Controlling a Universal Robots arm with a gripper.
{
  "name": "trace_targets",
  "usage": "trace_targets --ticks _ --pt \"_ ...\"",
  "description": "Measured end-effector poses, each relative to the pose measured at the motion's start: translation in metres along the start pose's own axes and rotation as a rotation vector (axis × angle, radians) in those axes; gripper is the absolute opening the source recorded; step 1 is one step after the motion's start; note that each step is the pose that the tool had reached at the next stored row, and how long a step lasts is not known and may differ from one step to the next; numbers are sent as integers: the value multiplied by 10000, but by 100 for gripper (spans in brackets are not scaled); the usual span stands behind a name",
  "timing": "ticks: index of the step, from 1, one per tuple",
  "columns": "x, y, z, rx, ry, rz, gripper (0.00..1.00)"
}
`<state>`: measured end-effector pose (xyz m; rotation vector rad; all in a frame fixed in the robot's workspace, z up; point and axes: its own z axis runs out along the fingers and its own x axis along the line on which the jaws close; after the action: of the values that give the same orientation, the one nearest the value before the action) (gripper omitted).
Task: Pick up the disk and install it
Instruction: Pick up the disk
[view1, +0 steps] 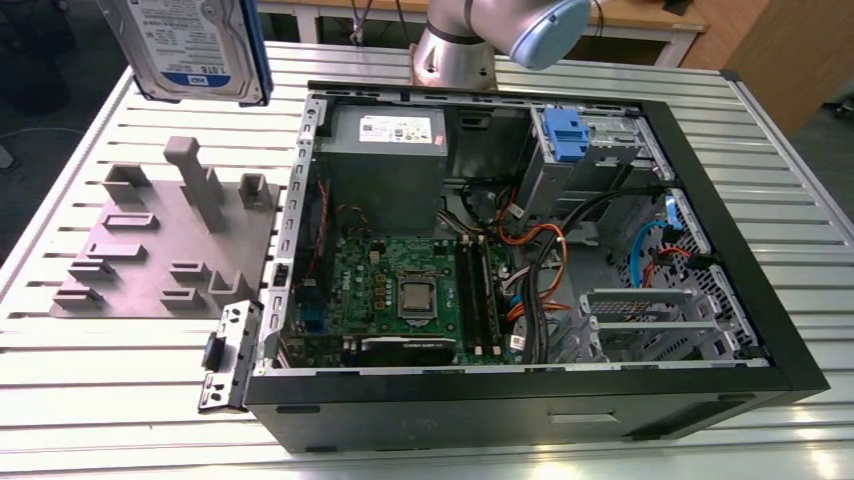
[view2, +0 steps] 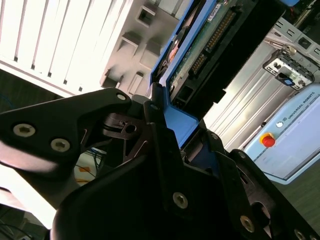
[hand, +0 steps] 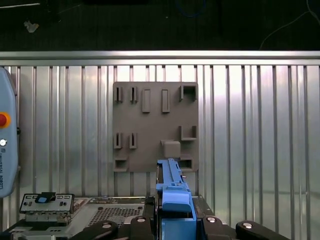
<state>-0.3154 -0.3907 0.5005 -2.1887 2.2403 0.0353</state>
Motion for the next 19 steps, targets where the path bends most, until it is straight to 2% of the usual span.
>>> trace_targets --ticks 3,7,17,19 --pt "51 -1 0 1 -1 0 36" --pt "67 -24 0 1 -1 0 36" --pt "63 -239 -1 0 0 0 36" --pt "62 -261 1 1 0 0 36"
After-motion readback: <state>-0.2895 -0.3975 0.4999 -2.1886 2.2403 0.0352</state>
